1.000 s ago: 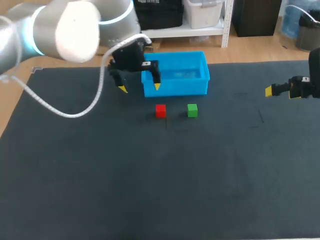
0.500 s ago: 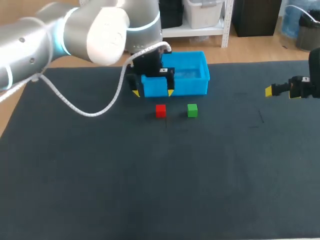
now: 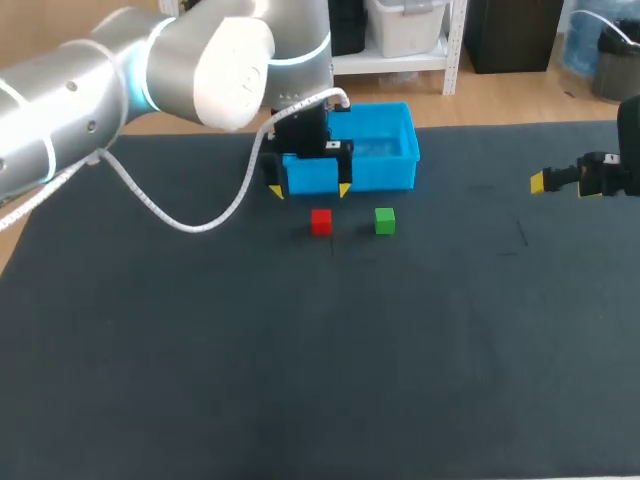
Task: Use the left arm to pick the red cube and place it into the blue plastic box first, then use the right arm to grasp the green cube and put it into the same blue plastic box after the first action is fully finished.
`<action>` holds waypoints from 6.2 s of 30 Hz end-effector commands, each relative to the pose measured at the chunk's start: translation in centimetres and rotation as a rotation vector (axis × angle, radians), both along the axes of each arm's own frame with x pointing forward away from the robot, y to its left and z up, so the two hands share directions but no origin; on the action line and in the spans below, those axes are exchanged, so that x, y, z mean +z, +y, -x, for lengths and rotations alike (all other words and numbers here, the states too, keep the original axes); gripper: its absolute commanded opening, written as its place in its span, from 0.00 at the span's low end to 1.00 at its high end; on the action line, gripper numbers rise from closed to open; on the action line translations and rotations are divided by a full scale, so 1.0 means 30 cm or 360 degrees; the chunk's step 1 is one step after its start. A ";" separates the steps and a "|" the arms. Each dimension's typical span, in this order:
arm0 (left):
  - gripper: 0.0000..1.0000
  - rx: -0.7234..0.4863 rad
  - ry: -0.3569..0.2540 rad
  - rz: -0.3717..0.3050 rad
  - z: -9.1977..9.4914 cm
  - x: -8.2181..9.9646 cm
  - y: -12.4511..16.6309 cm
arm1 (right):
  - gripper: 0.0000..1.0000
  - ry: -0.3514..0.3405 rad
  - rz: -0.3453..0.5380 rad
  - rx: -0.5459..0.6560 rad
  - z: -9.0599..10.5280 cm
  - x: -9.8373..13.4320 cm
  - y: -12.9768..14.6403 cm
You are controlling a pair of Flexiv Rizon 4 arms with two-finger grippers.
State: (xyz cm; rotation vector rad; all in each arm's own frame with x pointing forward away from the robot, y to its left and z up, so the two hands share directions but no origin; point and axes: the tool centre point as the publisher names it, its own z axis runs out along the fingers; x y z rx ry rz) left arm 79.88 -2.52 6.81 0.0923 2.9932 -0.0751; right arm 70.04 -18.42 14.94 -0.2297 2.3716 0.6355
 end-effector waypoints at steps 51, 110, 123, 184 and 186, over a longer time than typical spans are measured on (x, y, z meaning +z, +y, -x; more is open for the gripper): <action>0.92 0.0108 0.0000 -0.0030 -0.051 -0.241 -0.051 | 1.00 0.0001 0.0001 0.0001 0.000 0.001 -0.001; 0.00 -0.0285 -0.0429 0.0116 0.010 0.153 0.076 | 1.00 0.0001 0.0001 0.0001 0.000 0.001 -0.001; 0.00 -0.0503 -0.0581 0.0221 0.024 0.195 0.112 | 1.00 0.0001 0.0001 0.0001 0.000 0.001 -0.001; 0.00 -0.0740 -0.0574 0.0391 -0.520 0.081 -0.086 | 1.00 0.0001 0.0001 0.0001 0.000 0.001 -0.001; 0.00 -0.0738 -0.0556 0.0389 -0.524 0.068 -0.086 | 1.00 0.0001 0.0001 0.0001 0.000 0.001 -0.001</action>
